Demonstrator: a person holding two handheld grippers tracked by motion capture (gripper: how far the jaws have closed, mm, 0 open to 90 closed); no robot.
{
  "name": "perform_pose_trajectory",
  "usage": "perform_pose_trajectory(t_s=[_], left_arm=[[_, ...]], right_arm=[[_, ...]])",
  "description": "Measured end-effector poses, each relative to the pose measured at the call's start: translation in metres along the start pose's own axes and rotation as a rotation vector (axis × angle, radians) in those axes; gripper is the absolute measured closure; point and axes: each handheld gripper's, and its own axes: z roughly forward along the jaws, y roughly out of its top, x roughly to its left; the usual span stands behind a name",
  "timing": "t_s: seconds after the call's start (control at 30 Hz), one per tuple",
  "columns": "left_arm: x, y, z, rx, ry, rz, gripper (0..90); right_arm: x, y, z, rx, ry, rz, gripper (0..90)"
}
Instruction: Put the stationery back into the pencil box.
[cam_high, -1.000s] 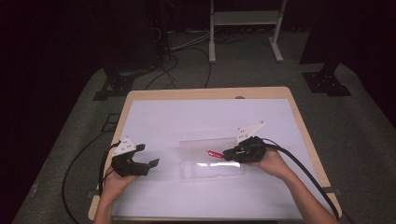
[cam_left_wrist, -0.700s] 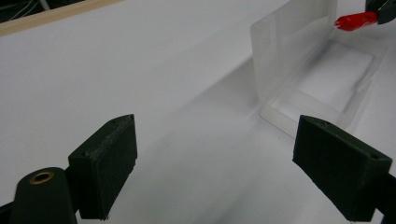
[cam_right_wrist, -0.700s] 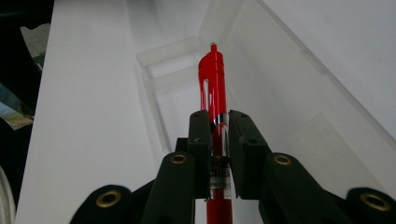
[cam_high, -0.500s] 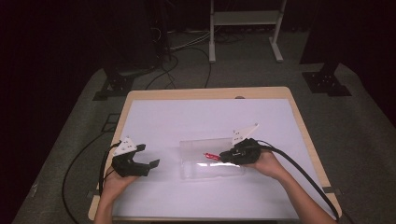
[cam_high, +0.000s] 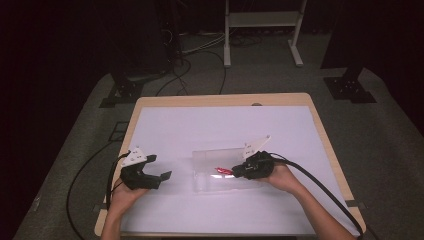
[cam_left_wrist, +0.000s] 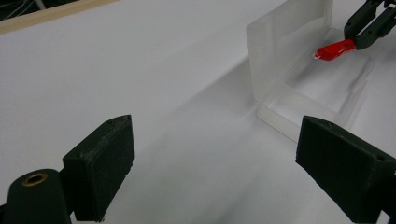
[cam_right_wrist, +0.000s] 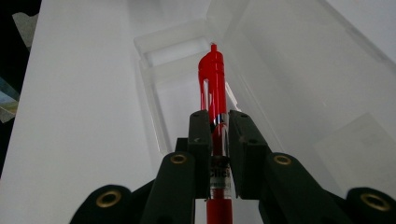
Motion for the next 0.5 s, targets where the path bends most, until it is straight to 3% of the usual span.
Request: perform_pose_trajectory(t_s=[0.5], left_arm=[[0.0,0.0,0.0,-0.005,-0.003,-0.005,11.1]], right_arm=[[-0.002,-0.003,0.012,0.02,0.003,-0.009,78.9]])
